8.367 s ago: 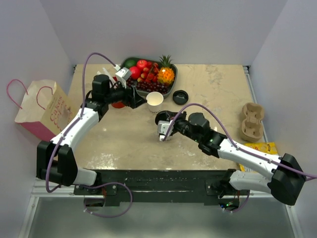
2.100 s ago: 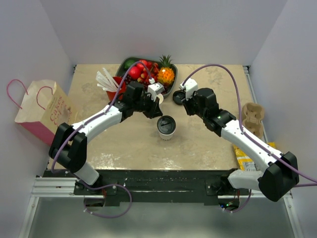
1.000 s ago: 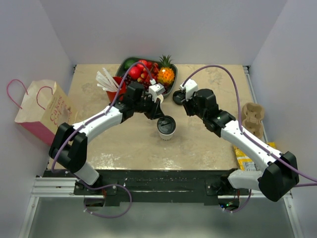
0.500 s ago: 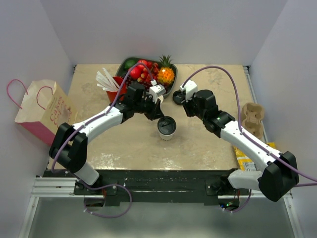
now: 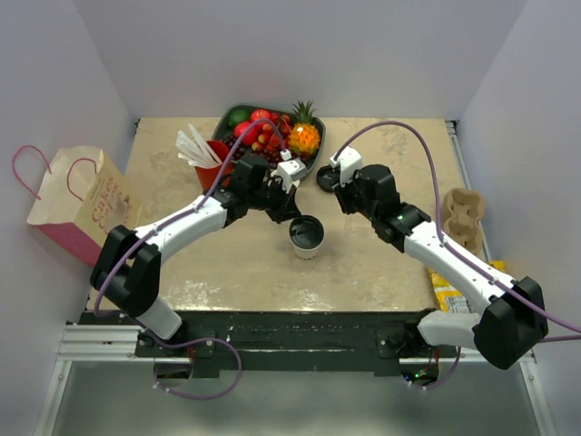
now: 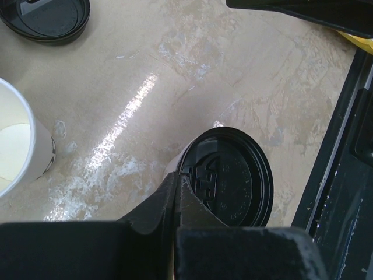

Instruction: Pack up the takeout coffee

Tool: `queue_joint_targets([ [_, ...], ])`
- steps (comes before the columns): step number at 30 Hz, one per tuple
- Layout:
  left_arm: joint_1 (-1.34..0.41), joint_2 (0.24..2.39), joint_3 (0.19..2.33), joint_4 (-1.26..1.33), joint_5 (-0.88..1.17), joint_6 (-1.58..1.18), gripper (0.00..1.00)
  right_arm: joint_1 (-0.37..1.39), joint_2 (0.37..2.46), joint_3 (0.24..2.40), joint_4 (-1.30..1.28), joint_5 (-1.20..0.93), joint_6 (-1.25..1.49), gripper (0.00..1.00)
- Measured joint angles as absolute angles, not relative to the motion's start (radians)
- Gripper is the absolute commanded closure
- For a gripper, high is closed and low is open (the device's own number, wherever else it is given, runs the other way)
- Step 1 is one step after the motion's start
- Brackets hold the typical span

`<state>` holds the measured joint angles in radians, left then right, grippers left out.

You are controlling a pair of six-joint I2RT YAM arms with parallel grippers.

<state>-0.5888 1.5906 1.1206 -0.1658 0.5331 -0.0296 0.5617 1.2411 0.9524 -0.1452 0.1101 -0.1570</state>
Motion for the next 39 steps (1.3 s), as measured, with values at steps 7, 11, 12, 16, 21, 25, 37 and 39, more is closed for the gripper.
queue_joint_targets([
  [7, -0.590, 1.549, 1.142, -0.207, 0.531, 0.036, 1.00, 0.561, 1.243, 0.953, -0.145, 0.110, -0.157, 0.65],
  [11, -0.590, 1.473, 1.141, -0.201, 0.538, 0.074, 1.00, 0.561, 1.261, 0.968, -0.151, 0.111, -0.157, 0.64],
  [12, -0.590, 1.455, 1.141, -0.197, 0.538, 0.085, 0.92, 0.561, 1.271, 0.979, -0.153, 0.111, -0.157, 0.64],
  [16, -0.591, 1.433, 1.143, -0.202, 0.527, 0.108, 0.53, 0.561, 1.311, 1.032, -0.165, 0.110, -0.157, 0.64],
  [21, -0.591, 1.525, 1.181, -0.261, 0.497, 0.025, 0.52, 0.561, 1.334, 1.068, -0.164, 0.109, -0.157, 0.64],
  [25, -0.591, 1.578, 1.185, -0.292, 0.474, -0.041, 0.56, 0.561, 1.334, 1.069, -0.166, 0.109, -0.157, 0.64],
  [37, -0.591, 1.618, 1.199, -0.316, 0.487, -0.099, 0.75, 0.561, 1.319, 1.066, -0.167, 0.110, -0.157, 0.63],
  [39, -0.591, 1.620, 1.201, -0.316, 0.487, -0.104, 0.77, 0.561, 1.314, 1.064, -0.166, 0.110, -0.157, 0.63],
])
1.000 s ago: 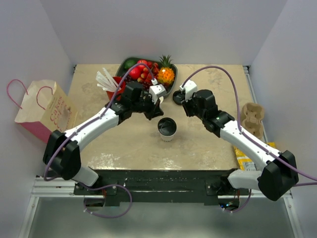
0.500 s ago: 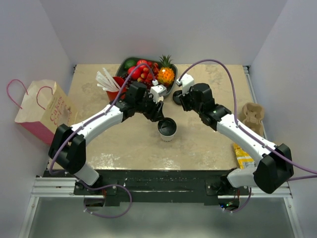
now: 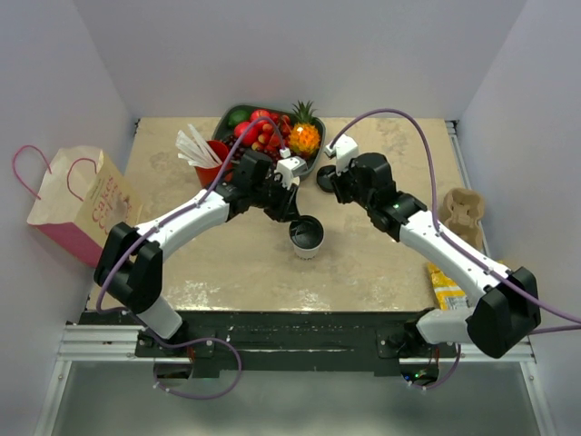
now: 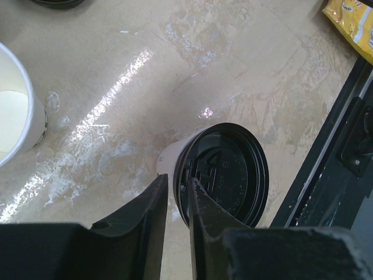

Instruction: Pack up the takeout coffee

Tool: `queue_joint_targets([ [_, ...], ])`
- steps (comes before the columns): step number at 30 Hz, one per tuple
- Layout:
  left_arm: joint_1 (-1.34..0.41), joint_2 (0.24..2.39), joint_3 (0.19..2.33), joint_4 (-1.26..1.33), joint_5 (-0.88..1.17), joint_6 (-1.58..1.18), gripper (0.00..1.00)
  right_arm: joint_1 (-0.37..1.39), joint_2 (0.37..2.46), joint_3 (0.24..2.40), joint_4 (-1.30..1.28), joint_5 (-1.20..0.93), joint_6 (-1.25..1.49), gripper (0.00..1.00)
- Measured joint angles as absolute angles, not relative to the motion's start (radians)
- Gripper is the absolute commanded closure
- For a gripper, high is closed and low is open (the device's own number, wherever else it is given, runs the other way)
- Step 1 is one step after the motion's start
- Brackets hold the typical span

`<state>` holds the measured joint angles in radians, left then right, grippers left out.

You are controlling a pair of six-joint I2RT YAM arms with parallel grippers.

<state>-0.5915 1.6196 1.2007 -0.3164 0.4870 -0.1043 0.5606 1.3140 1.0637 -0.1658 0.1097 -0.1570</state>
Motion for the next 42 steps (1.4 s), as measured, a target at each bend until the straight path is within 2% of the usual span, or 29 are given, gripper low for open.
queue_joint_targets([
  [8, -0.591, 1.620, 1.201, -0.317, 0.490, -0.112, 0.87, 0.559, 1.309, 1.054, -0.165, 0.110, -0.157, 0.62],
  [14, -0.591, 1.620, 1.201, -0.317, 0.496, -0.110, 1.00, 0.559, 1.307, 1.052, -0.163, 0.110, -0.158, 0.62],
  [28, -0.591, 1.615, 1.286, -0.331, 0.489, -0.046, 1.00, 0.553, 1.305, 1.047, -0.165, 0.128, -0.183, 0.61],
  [33, -0.593, 1.540, 1.288, -0.315, 0.451, 0.080, 1.00, 0.499, 1.357, 1.171, -0.214, 0.147, -0.179, 0.61],
  [40, -0.711, 1.279, 1.097, -0.086, 0.277, 0.370, 1.00, 0.420, 1.440, 1.349, -0.269, 0.109, -0.120, 0.58],
  [42, -0.775, 1.225, 1.022, -0.004, 0.221, 0.464, 1.00, 0.395, 1.460, 1.386, -0.309, 0.065, -0.089, 0.53],
])
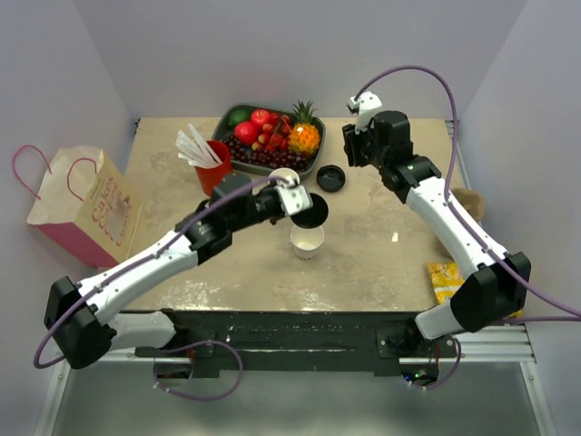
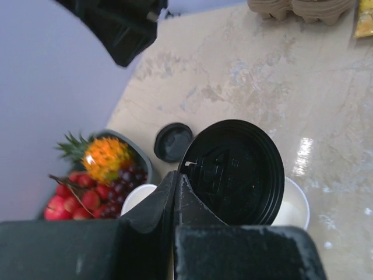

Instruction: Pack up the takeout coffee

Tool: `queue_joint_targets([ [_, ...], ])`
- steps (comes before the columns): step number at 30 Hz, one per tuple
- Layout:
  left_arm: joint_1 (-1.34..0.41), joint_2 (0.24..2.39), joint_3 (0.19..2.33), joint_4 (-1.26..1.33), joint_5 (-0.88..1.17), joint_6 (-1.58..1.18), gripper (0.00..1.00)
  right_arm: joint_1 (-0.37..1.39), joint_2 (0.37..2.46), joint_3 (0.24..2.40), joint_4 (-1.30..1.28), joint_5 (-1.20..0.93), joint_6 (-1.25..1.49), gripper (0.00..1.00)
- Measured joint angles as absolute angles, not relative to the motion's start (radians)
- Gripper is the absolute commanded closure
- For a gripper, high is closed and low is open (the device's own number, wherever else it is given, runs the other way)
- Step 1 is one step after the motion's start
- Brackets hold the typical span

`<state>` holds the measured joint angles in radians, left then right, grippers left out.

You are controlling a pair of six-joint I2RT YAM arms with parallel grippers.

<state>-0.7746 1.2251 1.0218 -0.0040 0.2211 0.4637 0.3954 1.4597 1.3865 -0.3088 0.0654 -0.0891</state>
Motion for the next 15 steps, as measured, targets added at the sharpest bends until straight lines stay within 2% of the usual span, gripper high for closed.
queue_joint_targets([
  [7, -0.953, 1.138, 0.731, 0.263, 0.039, 0.788, 1.00, 0.323, 1.584, 1.438, -0.389, -0.180, 0.036, 0.37],
  [15, -0.991, 1.139, 0.645, 0.480, -0.051, 0.966, 1.00, 0.314, 1.656, 1.406, -0.457, -0.499, 0.060, 0.32],
])
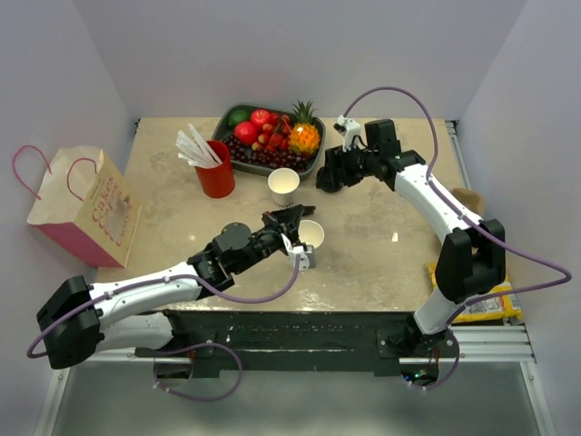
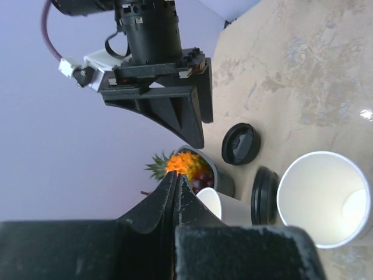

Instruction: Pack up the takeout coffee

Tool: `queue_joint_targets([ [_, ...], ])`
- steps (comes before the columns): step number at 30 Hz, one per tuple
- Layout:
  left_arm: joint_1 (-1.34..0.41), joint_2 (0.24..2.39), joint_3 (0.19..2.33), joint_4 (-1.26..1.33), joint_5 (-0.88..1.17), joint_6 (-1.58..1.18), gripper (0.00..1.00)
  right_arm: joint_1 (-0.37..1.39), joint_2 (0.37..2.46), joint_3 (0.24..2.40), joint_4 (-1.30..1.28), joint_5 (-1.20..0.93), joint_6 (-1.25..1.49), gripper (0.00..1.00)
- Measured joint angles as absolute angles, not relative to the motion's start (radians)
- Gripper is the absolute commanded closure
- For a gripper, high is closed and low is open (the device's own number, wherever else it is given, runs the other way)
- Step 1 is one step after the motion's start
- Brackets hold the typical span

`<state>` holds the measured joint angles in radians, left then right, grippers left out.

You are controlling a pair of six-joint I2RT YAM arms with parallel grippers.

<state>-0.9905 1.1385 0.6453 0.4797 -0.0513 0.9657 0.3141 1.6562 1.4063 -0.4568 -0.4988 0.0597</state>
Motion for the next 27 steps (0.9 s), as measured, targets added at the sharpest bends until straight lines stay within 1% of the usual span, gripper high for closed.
queue_joint_targets([
  [4, -1.005, 1.148, 0.611, 0.538, -0.058, 1.006, 1.00, 0.314, 1.658, 1.394, -0.459, -0.580, 0.063, 0.32],
  [7, -1.010, 1.162, 0.619, 0.540, -0.078, 0.979, 1.00, 0.314, 1.658, 1.380, -0.455, -0.602, 0.068, 0.32],
  [9, -1.005, 1.164, 0.656, 0.482, -0.096, 0.904, 1.00, 0.314, 1.656, 1.369, -0.456, -0.601, 0.060, 0.33],
  [12, -0.954, 1.161, 0.773, 0.331, -0.073, 0.749, 0.99, 0.314, 1.642, 1.362, -0.467, -0.604, -0.016, 0.33],
  [14, -0.892, 1.149, 0.848, 0.244, -0.044, 0.640, 0.91, 0.313, 1.625, 1.362, -0.484, -0.619, -0.125, 0.36],
  [15, -0.866, 1.134, 0.868, 0.210, -0.035, 0.598, 0.81, 0.313, 1.613, 1.362, -0.498, -0.625, -0.202, 0.37],
  [17, -0.830, 1.098, 0.882, 0.153, -0.023, 0.540, 0.69, 0.313, 1.594, 1.362, -0.533, -0.638, -0.349, 0.37],
  [18, -0.821, 1.077, 0.881, 0.122, -0.015, 0.514, 0.60, 0.313, 1.587, 1.363, -0.548, -0.644, -0.440, 0.39],
  [20, -0.808, 1.037, 0.878, 0.057, 0.000, 0.472, 0.52, 0.313, 1.586, 1.365, -0.585, -0.646, -0.605, 0.41],
  [21, -0.802, 1.026, 0.874, 0.037, 0.004, 0.466, 0.44, 0.313, 1.599, 1.373, -0.621, -0.646, -0.721, 0.43],
  [23, -0.783, 1.006, 0.865, 0.001, 0.009, 0.447, 0.40, 0.313, 1.636, 1.392, -0.671, -0.644, -0.882, 0.43],
  [24, -0.769, 0.999, 0.859, -0.018, 0.009, 0.437, 0.33, 0.313, 1.662, 1.402, -0.698, -0.642, -0.976, 0.41],
  [25, -0.749, 0.996, 0.856, -0.037, 0.009, 0.428, 0.29, 0.313, 1.689, 1.409, -0.719, -0.639, -1.066, 0.40],
  [27, -0.704, 0.998, 0.855, -0.075, 0.008, 0.415, 0.25, 0.313, 1.736, 1.406, -0.754, -0.630, -1.242, 0.39],
])
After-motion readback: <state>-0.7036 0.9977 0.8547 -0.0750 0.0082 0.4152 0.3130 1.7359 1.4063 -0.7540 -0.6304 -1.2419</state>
